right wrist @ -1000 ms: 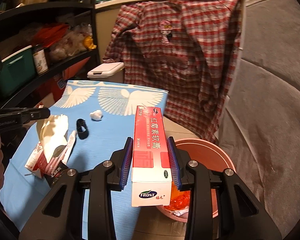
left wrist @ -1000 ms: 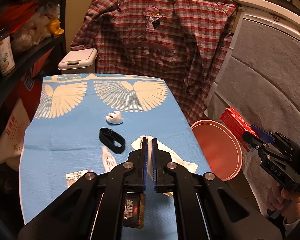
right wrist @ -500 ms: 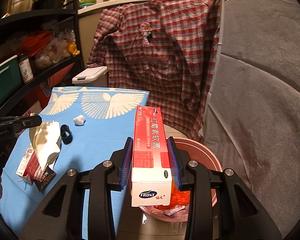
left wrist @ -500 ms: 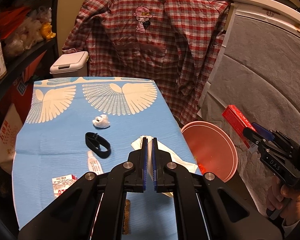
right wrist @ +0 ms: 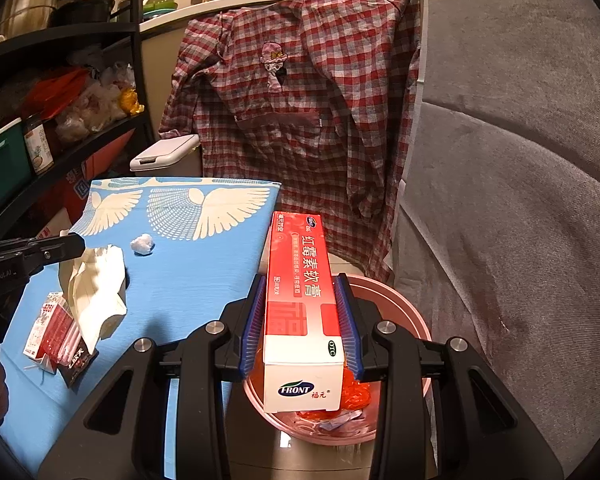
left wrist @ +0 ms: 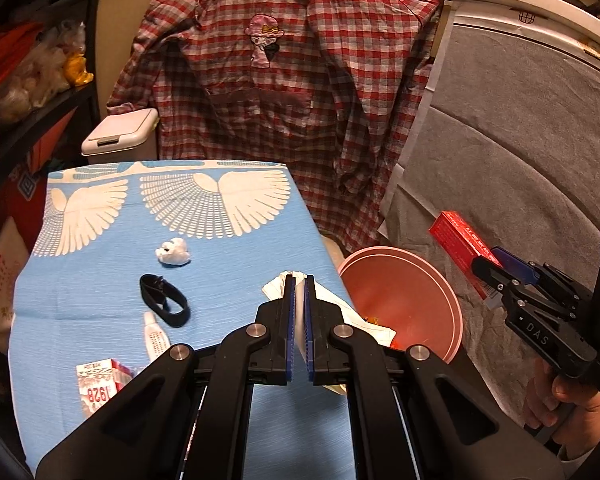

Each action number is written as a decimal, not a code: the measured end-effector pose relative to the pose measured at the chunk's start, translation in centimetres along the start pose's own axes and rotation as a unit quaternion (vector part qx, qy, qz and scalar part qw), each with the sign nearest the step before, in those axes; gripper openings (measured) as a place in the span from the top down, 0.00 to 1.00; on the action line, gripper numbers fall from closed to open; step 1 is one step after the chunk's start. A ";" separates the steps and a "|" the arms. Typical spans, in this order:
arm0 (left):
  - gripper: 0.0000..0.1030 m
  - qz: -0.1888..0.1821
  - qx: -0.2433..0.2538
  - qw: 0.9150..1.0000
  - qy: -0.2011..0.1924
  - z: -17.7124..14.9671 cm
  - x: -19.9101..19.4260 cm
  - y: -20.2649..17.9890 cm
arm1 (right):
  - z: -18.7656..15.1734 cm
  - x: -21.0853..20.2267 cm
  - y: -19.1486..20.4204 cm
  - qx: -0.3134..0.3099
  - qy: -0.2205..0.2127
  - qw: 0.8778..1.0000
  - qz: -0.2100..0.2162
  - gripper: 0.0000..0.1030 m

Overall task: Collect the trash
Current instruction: 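Lift and carry the red box and white tissue over the pink bucket, then open both grippers to drop the box and tissue into the bucket, then move both grippers back to the board, left gripper toward the milk carton, then grasp the white milk carton with the left gripper while the right gripper grasps the black strap, then lift and carry the milk carton and black strap over the pink bucket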

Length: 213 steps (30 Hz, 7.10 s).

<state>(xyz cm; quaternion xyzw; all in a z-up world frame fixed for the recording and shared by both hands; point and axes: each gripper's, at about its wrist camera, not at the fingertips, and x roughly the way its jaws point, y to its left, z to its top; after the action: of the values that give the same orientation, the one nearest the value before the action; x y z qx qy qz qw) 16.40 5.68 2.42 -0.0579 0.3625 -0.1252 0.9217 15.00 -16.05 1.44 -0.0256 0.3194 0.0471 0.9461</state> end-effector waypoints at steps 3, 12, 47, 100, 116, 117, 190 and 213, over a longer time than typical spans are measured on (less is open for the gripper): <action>0.96 -0.003 0.001 1.000 -0.001 0.1 0.3 -0.6 | -0.1 0.1 -0.2 0.002 0.001 1.000 -0.002 0.65; 0.96 -0.010 0.010 1.000 -0.001 0.2 1.4 -2.0 | 0.1 0.3 -1.0 0.004 -0.004 1.000 -0.015 0.65; 0.96 -0.036 0.027 0.999 0.018 1.5 8.1 -8.7 | 0.5 2.1 -5.5 0.064 0.007 0.997 -0.050 0.65; 0.73 0.077 -0.057 0.995 0.013 -0.4 -5.0 12.8 | 0.8 0.7 10.3 0.005 -0.011 0.988 0.151 0.78; 0.50 0.061 -0.134 0.977 0.155 -7.1 0.2 18.0 | -0.6 6.1 16.9 -0.051 0.031 0.982 0.180 0.77; 0.50 0.060 -0.135 0.976 0.160 -7.2 0.4 18.0 | -0.6 6.4 17.0 -0.052 0.035 0.981 0.182 0.77; 0.54 0.092 -0.093 0.986 0.107 -4.7 -5.4 14.1 | 2.7 -0.2 14.0 -0.066 0.054 0.983 0.161 0.93; 0.54 0.088 -0.075 0.993 0.027 -2.4 -6.1 9.1 | 0.4 -2.1 5.6 -0.009 0.018 0.997 0.077 0.92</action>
<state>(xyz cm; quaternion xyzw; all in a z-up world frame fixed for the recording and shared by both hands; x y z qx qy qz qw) 12.14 16.02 2.84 -0.0913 0.3989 -0.0177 0.9123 13.04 -10.65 2.92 -0.0106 0.3370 0.1223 0.9335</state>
